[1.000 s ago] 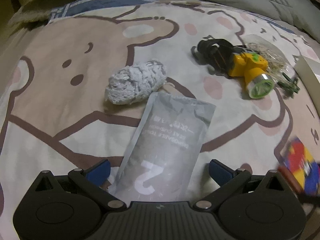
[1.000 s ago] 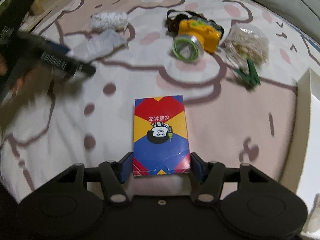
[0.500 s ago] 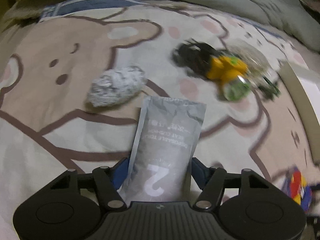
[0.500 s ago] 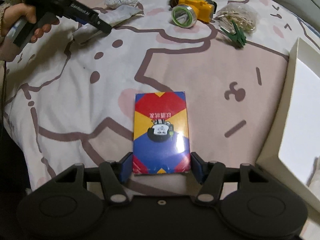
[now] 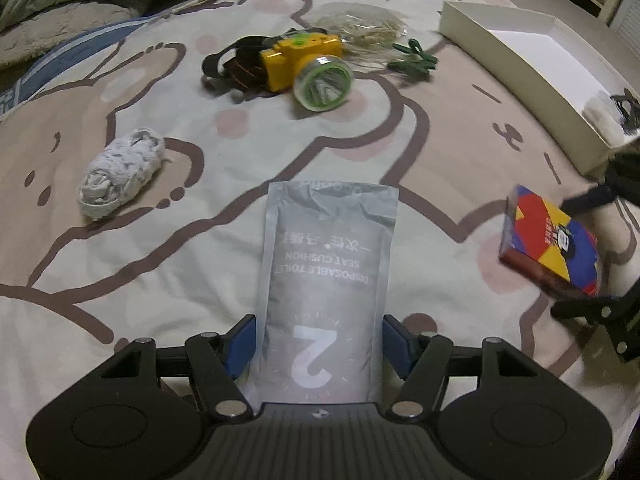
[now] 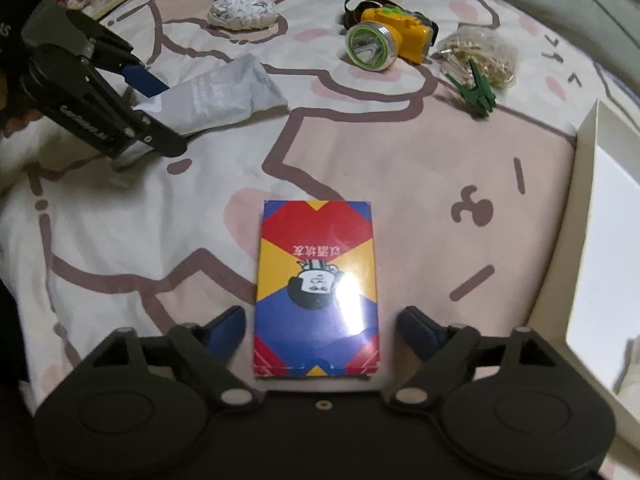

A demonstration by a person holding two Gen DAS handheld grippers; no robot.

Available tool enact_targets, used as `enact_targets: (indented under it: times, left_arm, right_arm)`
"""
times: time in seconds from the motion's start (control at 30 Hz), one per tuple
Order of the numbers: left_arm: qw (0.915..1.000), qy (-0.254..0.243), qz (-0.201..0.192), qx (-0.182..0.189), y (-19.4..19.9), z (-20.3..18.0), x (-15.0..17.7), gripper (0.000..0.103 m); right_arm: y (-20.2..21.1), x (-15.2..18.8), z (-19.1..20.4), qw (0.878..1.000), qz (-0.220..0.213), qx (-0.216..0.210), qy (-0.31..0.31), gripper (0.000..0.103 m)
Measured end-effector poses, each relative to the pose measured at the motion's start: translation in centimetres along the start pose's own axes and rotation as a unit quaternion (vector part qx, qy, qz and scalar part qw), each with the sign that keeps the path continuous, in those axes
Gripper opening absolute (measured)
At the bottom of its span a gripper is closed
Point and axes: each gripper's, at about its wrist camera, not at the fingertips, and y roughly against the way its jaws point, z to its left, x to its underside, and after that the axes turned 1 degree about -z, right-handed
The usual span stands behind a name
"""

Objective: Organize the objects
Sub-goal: 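Lift the card box with the right tool while the left tool lifts the grey packet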

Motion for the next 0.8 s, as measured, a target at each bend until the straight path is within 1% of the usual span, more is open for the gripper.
enact_targets:
  times: [0.03, 0.07, 0.13, 0.2, 0.23, 0.3, 0.37, 0.43, 0.5, 0.53, 0.57, 0.6, 0.67, 0.73, 0.8]
  left_arm:
    - [1.0000, -0.001, -0.001, -0.001, 0.0, 0.0, 0.1, 0.068]
    - [1.0000, 0.001, 0.000, -0.001, 0.0, 0.1, 0.1, 0.069]
    - [1.0000, 0.007, 0.001, 0.000, -0.1, 0.3, 0.0, 0.073]
    - [0.9999, 0.016, 0.004, 0.001, -0.2, 0.4, -0.1, 0.078]
    - [0.9998, 0.019, 0.004, 0.001, -0.2, 0.5, -0.1, 0.079]
    - [0.9997, 0.023, 0.005, 0.000, -0.4, 0.7, -0.2, 0.085]
    - [0.9996, 0.028, 0.004, -0.006, -0.6, 0.7, -0.4, 0.089]
    - [0.9995, 0.030, 0.005, -0.011, -0.8, 0.7, -0.6, 0.091]
    - [0.9995, 0.029, 0.004, -0.013, -1.0, 0.7, -0.6, 0.093]
    - [0.9995, 0.028, 0.003, -0.014, -1.0, 0.7, -0.7, 0.093]
    - [0.9995, 0.026, 0.000, -0.016, -1.1, 0.6, -0.7, 0.094]
    - [0.9995, 0.025, -0.003, -0.018, -1.1, 0.6, -0.7, 0.096]
    - [0.9993, 0.024, -0.004, -0.028, -1.3, 0.5, -0.7, 0.101]
    - [0.9989, 0.027, -0.003, -0.038, -1.5, 0.4, -0.5, 0.103]
    - [0.9987, 0.033, -0.008, -0.037, -1.7, 0.5, -0.1, 0.103]
  right_arm:
    - [-0.1, 0.0, -0.1, 1.000, 0.000, 0.007, -0.002, 0.098]
    - [-0.2, 0.1, -0.2, 1.000, 0.002, 0.010, -0.008, 0.101]
    - [-0.5, 0.2, -0.8, 0.999, 0.008, 0.007, -0.032, 0.103]
    - [-0.6, 0.2, -1.1, 0.999, 0.009, 0.002, -0.036, 0.103]
    - [-0.6, 0.2, -1.0, 0.999, 0.008, 0.002, -0.034, 0.103]
    - [-0.6, 0.3, -0.9, 0.999, 0.007, 0.004, -0.033, 0.103]
    - [-0.7, 0.2, -0.7, 0.999, 0.008, 0.010, -0.035, 0.103]
    - [-0.8, 0.3, -0.8, 0.999, 0.007, 0.009, -0.036, 0.103]
    - [-0.8, 0.2, -1.1, 0.999, 0.008, -0.002, -0.035, 0.103]
    - [-0.7, 0.1, -1.2, 0.999, 0.011, -0.006, -0.038, 0.098]
    - [-0.6, -0.1, -1.5, 0.999, 0.009, -0.008, -0.045, 0.090]
    - [-0.3, -0.3, -1.7, 0.999, 0.004, -0.010, -0.052, 0.087]
    - [-0.1, -0.7, -1.8, 0.998, 0.001, -0.020, -0.062, 0.073]
    - [0.1, -1.0, -1.7, 0.997, -0.003, -0.022, -0.072, 0.066]
    - [0.2, -1.3, -1.5, 0.997, -0.005, -0.026, -0.076, 0.063]
